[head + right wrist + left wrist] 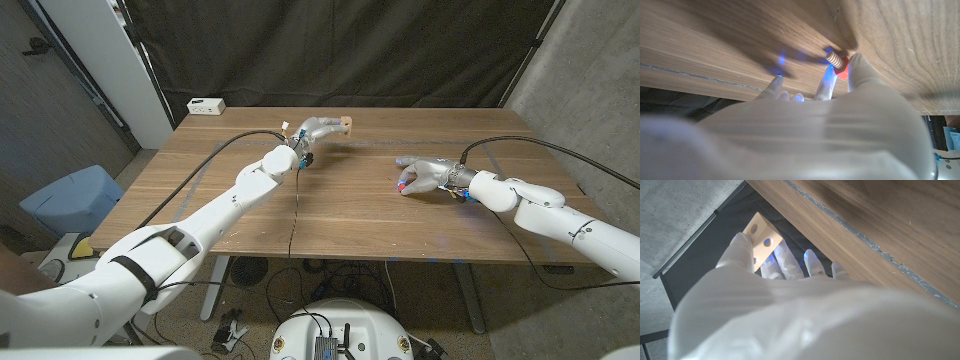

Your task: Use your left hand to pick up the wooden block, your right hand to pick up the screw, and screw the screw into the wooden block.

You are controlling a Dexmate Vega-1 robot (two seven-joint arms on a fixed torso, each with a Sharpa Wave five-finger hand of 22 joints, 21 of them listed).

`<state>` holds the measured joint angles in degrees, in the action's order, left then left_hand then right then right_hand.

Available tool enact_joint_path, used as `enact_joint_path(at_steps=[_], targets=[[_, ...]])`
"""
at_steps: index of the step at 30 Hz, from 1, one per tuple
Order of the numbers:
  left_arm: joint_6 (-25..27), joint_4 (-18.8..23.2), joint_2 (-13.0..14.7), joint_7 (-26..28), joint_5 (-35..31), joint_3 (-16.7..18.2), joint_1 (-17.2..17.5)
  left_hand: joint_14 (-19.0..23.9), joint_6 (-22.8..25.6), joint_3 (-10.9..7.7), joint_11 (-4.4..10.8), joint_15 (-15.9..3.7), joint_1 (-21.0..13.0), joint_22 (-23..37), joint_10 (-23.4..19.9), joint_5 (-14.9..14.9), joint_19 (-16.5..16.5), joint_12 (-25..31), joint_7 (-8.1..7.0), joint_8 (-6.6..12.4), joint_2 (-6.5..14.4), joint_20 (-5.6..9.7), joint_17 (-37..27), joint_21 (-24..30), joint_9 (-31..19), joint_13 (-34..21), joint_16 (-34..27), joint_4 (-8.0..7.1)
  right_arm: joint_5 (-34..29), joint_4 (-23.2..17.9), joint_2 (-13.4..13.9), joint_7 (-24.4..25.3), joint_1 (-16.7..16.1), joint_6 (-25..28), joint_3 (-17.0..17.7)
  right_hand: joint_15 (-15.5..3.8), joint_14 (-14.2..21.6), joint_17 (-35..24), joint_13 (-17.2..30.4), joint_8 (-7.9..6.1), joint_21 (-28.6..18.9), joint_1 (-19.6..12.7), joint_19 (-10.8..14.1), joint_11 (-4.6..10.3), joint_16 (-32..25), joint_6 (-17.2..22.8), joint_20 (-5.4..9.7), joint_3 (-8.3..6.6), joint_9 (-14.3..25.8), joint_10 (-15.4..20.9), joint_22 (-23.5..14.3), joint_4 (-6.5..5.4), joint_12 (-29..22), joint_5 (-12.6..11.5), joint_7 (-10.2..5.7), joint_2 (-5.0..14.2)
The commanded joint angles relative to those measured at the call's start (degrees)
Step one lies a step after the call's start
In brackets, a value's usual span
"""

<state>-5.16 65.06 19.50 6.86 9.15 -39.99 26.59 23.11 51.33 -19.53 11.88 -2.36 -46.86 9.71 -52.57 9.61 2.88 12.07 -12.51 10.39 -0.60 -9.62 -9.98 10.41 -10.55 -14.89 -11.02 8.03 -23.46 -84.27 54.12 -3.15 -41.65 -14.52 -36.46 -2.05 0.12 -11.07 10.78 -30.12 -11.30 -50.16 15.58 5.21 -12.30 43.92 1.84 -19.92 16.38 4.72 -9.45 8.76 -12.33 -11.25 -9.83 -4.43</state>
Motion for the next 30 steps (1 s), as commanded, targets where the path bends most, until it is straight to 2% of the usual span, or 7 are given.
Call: enact_joint_path(at_steps=[1, 22, 30], targets=[[0.1, 0.8, 0.3, 0.0, 0.1, 0.2, 0.6, -0.3, 1.2, -0.02, 0.05, -2.37, 0.0, 0.2, 0.2, 0.5, -0.3, -0.1, -0.25, 0.73, 0.6, -0.53, -0.2, 0.4, -0.2, -0.1, -0.2, -0.18, 0.8, -1.7, 0.7, 0.3, -1.1, 0.8, 1.1, 0.06, 0.3, -0.1, 0.3, -0.51, -0.3, -0.8, 0.5, 0.26, -0.3, 0.5, 0.14, 0.16, 0.2, 0.3, -0.3, 0.11, -0.1, -0.4, -0.15, 0.00], [-0.5, -1.9, -0.5, -2.5, 0.8, -0.2, -1.1, -0.3, 1.0, 0.10, 0.05, -2.47, 0.2, 0.2, 0.2, 0.5, -0.4, 0.0, -0.26, 0.63, 0.7, -0.40, -0.1, 0.4, -0.2, -0.1, -0.2, -0.16, 4.4, -7.9, 2.5, -1.0, -3.3, 5.6, 4.5, 0.17, 0.3, -0.2, 0.3, -1.32, -0.1, -1.0, 0.8, 0.11, -0.1, 1.0, -0.10, 0.29, 0.7, 0.4, -0.3, -0.02, 0.2, -0.3, -0.04, 0.40], [-1.9, -5.8, -1.6, -4.8, 1.1, -0.7, -3.6, -0.2, 1.1, 0.16, 0.01, -2.53, 0.3, 0.2, 0.2, 0.5, -0.4, 0.0, -0.26, 0.65, 0.7, -0.37, -0.1, 0.4, -0.2, -0.1, -0.3, -0.16, 5.9, -9.6, 2.6, -1.4, -3.6, 7.5, 5.6, 0.18, 0.3, -0.2, 0.3, -1.67, -0.1, -1.3, 1.0, 0.21, 0.0, 1.3, -0.22, 0.21, 0.9, 0.5, -0.3, 0.02, 0.2, -0.3, 0.02, 0.72]])
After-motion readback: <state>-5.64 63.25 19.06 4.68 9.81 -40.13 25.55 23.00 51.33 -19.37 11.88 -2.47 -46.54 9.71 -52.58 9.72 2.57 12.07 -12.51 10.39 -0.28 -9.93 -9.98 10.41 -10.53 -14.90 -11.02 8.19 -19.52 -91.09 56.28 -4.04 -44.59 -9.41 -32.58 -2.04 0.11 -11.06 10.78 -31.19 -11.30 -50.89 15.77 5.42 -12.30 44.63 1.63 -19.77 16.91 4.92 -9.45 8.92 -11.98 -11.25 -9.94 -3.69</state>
